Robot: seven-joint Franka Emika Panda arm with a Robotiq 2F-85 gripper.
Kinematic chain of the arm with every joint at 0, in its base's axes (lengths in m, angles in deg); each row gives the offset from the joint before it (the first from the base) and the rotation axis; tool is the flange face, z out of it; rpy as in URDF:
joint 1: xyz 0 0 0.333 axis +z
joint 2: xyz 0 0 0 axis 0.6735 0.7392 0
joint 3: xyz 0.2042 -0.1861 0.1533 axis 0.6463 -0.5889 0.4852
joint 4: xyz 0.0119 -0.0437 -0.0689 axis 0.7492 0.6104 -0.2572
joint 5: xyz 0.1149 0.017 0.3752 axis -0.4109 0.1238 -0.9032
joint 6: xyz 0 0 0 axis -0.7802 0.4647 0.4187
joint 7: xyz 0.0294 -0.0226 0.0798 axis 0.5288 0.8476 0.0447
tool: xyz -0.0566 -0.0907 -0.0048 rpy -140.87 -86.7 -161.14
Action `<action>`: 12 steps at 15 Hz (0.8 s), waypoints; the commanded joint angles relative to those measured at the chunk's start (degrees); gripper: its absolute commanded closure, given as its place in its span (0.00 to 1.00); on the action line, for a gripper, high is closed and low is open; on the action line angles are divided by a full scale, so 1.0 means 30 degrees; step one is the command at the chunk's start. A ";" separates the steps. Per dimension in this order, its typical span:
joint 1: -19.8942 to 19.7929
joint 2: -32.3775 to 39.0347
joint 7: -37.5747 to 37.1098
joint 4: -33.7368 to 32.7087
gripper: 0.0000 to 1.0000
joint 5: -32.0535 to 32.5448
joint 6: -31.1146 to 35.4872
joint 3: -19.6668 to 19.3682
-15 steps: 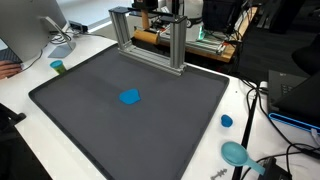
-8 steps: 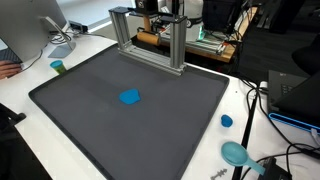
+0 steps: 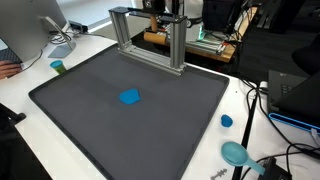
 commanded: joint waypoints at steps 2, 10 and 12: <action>0.0119 -0.1686 0.0419 0.1298 0.78 -0.0508 -0.0474 -0.0048; 0.0077 -0.2136 0.0215 0.1776 0.06 -0.1025 -0.0765 -0.0161; -0.0158 -0.2819 -0.0016 0.1856 0.00 -0.1089 -0.0598 -0.0286</action>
